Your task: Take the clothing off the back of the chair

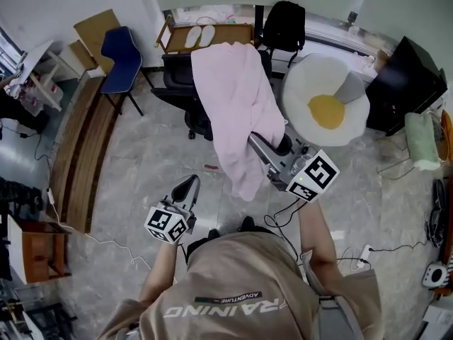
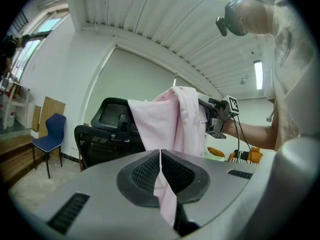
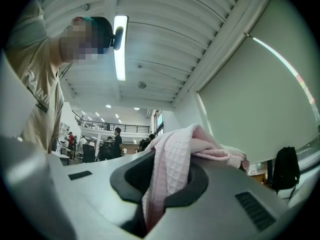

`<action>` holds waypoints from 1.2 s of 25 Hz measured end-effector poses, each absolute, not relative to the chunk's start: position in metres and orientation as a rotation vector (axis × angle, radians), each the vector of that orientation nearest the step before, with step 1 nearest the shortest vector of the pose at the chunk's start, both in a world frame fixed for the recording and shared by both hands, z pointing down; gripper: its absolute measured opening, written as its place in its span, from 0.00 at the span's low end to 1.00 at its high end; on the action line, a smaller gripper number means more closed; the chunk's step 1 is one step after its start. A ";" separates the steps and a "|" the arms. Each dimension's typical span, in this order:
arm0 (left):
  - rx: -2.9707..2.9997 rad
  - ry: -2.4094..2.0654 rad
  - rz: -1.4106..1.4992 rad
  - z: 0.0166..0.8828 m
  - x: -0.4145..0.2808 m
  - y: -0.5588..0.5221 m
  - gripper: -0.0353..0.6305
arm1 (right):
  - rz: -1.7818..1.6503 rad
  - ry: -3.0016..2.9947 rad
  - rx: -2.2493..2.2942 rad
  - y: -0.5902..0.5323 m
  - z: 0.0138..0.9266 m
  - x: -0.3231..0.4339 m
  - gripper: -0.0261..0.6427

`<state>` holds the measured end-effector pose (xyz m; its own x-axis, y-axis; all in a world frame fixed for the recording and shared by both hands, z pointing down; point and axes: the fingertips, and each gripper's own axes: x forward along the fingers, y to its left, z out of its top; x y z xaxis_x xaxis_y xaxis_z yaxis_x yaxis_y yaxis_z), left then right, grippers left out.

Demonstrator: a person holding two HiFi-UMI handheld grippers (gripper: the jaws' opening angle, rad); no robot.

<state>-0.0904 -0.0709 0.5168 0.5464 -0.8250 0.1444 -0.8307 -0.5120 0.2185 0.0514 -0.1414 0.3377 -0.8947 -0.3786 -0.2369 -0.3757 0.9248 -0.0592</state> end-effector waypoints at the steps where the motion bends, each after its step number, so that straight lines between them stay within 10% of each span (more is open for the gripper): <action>1: 2.532 -1.371 0.032 0.515 -0.092 -0.069 0.09 | -0.015 2.837 -0.579 -0.139 0.337 0.050 0.13; 30: 2.596 -1.048 0.002 0.542 -0.184 -0.020 0.09 | -0.084 2.842 -0.915 -0.025 0.375 -0.024 0.13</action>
<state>-0.1845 -0.0200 0.5421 0.7278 -0.6738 0.1273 -0.6744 -0.6698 0.3107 -0.0238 -0.0248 0.3754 -0.8015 -0.5838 -0.1294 -0.5751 0.8119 -0.1006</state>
